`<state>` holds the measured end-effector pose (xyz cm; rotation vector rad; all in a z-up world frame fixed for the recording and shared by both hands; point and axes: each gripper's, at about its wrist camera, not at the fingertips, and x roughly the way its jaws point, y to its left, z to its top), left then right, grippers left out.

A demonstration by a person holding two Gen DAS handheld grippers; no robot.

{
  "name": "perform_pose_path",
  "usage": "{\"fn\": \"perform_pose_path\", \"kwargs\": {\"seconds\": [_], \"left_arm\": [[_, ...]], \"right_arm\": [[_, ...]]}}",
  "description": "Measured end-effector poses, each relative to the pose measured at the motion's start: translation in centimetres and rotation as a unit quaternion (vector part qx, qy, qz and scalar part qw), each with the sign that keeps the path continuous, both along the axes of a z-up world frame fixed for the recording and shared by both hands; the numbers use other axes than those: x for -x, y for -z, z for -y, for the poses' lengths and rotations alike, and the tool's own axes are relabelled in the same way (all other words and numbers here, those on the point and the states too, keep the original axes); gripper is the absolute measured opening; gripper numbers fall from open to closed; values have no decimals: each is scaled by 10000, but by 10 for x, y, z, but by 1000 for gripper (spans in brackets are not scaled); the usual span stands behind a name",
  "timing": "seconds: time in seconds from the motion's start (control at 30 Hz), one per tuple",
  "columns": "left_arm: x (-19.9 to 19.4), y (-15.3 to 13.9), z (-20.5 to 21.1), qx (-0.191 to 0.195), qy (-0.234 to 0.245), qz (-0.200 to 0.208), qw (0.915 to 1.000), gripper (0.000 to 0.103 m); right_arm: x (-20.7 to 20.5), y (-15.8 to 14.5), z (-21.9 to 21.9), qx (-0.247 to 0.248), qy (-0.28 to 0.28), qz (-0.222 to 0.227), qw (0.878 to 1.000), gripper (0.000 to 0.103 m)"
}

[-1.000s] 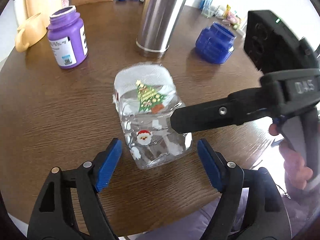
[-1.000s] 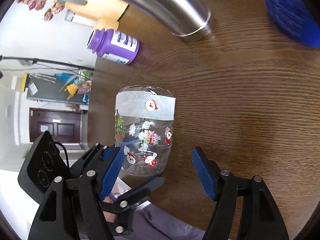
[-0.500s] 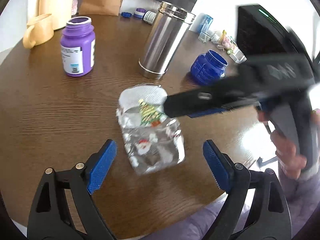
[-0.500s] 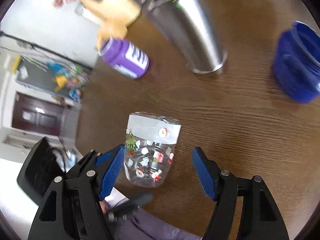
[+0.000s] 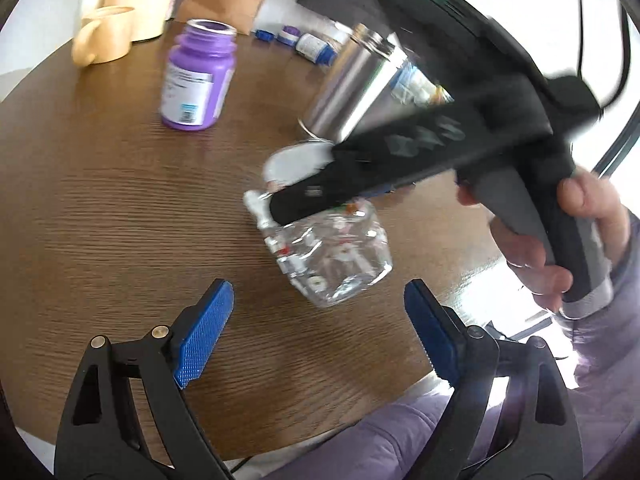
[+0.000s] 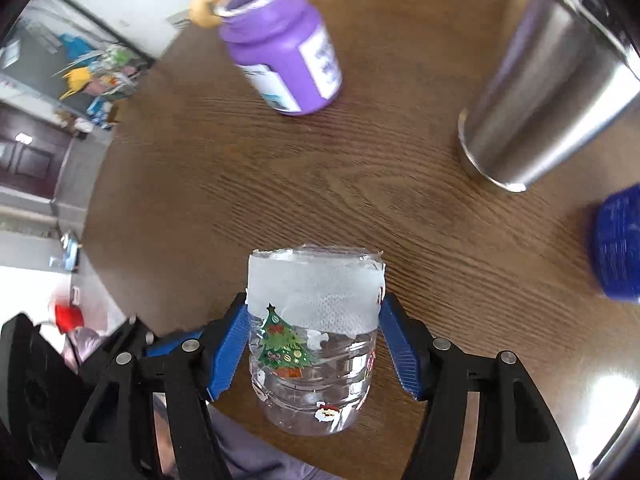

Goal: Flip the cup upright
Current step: 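Rotate the held bottle with the right gripper until its cap points up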

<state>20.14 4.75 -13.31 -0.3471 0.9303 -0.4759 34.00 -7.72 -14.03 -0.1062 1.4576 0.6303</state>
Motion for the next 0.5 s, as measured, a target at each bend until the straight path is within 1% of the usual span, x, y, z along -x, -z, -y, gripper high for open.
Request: {"fn": "perform_pose_path", "kwargs": {"seconds": [0.07, 0.1, 0.17, 0.23, 0.27, 0.33, 0.37, 0.4, 0.43, 0.47, 0.5], "left_arm": [[-4, 1, -11, 144, -91, -65, 9998, 85], [-8, 0, -15, 283, -100, -72, 9995, 85], [-14, -3, -16, 510, -47, -40, 9987, 85], [-22, -7, -9, 624, 107, 36, 9980, 85], [-27, -11, -4, 587, 162, 126, 9981, 85], [-37, -16, 7, 468, 209, 285, 9983, 85], [-43, -16, 11, 418, 247, 272, 9985, 85], [-49, -16, 15, 381, 318, 253, 9984, 84], [-52, -16, 20, 340, 416, 268, 9982, 75], [-54, -16, 24, 269, 462, 290, 9982, 68], [-54, -14, 26, 204, 510, 331, 9979, 67]], "right_arm": [[3, -9, 3, -161, -88, 169, 9997, 67], [4, -12, 4, -312, -114, 232, 9992, 67], [7, -22, 18, -876, -43, 347, 9955, 67], [7, -27, 28, -1216, 46, 545, 9911, 67], [11, -31, 35, -1384, 77, 713, 9878, 67], [17, -34, 45, -1666, 115, 817, 9826, 67], [20, -35, 51, -1914, 109, 823, 9780, 67], [22, -35, 54, -2026, 104, 829, 9757, 67], [25, -36, 58, -2150, 102, 861, 9728, 67], [29, -37, 62, -2276, 104, 919, 9693, 67], [31, -39, 64, -2260, 119, 1044, 9684, 68]]}}
